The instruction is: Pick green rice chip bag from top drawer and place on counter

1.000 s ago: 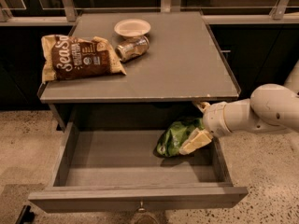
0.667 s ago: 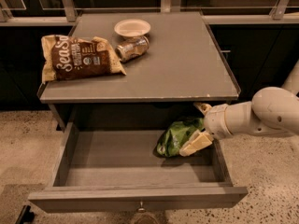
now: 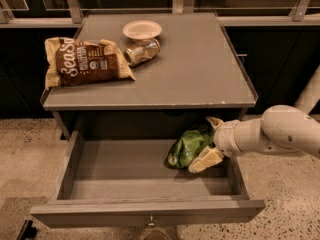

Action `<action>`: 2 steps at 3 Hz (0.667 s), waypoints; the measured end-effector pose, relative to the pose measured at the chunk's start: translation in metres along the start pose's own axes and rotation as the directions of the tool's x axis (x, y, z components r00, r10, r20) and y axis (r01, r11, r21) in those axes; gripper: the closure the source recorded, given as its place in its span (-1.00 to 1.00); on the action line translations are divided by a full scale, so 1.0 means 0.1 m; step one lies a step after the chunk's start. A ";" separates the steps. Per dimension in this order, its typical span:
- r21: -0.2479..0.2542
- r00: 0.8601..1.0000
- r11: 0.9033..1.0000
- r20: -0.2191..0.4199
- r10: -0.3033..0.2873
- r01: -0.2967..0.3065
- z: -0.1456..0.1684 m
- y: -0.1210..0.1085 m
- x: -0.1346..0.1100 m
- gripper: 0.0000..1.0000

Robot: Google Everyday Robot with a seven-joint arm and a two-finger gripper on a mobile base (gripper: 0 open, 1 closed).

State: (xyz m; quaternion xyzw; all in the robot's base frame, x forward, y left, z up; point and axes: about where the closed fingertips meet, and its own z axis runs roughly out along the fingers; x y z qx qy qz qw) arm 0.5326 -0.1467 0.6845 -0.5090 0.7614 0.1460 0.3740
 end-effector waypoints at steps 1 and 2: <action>-0.006 1.000 1.000 -0.017 -0.001 0.001 0.16 0.00 0.07 -1.00; -0.024 1.000 1.000 -0.030 -0.010 0.009 0.30 0.00 0.12 -1.00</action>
Offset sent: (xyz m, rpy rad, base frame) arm 0.0171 0.0144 -0.0438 -0.0399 0.0332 0.0313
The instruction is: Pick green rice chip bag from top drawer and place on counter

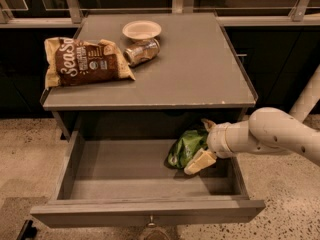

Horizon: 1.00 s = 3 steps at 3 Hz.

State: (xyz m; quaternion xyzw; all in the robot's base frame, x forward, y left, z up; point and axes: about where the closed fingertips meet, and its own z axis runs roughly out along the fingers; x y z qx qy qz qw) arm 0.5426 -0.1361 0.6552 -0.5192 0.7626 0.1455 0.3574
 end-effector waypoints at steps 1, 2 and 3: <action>-0.042 1.000 0.999 -0.026 0.014 -0.015 0.14 0.06 0.13 -0.92; -0.042 1.000 0.999 -0.027 0.014 -0.015 0.14 0.06 0.14 -0.54; -0.043 1.000 0.999 -0.027 0.014 -0.015 0.14 0.06 0.13 -0.08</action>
Offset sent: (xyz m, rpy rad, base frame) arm -0.0024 0.0015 -0.0181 -0.0081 0.0436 0.0138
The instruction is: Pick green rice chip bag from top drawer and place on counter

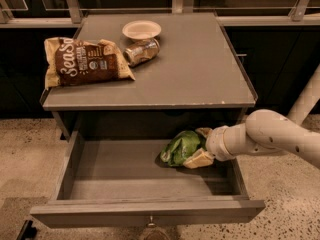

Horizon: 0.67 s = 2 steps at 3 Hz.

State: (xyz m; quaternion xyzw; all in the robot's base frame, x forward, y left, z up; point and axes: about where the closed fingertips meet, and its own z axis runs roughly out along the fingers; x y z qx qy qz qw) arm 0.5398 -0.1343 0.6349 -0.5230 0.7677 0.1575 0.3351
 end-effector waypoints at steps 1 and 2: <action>0.000 1.000 1.000 0.000 0.000 0.000 0.00 0.00 0.00 0.39; 0.000 1.000 1.000 0.000 0.000 0.000 0.00 0.00 0.00 0.85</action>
Offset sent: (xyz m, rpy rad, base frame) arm 0.0000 0.0000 0.0000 0.0000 0.0000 0.0000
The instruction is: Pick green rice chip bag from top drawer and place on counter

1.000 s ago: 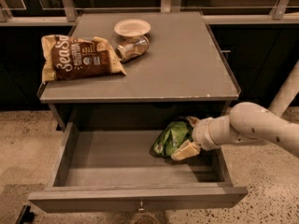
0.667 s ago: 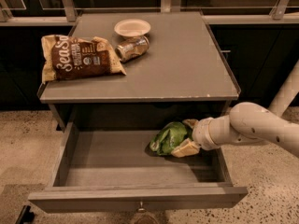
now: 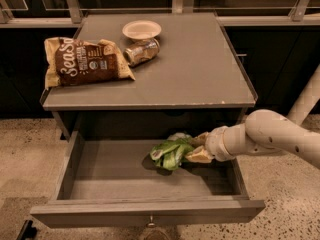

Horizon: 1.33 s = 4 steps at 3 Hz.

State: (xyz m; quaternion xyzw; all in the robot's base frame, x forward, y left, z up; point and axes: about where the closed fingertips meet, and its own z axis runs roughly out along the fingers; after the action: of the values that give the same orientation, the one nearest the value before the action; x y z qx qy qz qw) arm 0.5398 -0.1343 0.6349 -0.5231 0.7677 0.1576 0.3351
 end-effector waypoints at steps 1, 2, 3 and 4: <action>0.000 1.000 1.000 0.000 0.000 0.000 0.00 0.00 0.00 1.00; 0.000 1.000 1.000 0.000 0.000 0.000 0.00 0.00 0.00 1.00; -0.029 1.000 0.999 -0.001 -0.019 0.019 -0.24 0.12 -0.16 1.00; 0.011 0.999 0.999 -0.016 -0.036 0.036 -0.76 0.35 -0.41 1.00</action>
Offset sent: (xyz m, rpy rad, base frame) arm 0.0000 0.0000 0.0000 0.0000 0.0000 0.0000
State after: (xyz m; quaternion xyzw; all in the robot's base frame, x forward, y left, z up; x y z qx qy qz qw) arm 0.4907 -0.1369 0.7142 -0.5361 0.7617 0.1430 0.3346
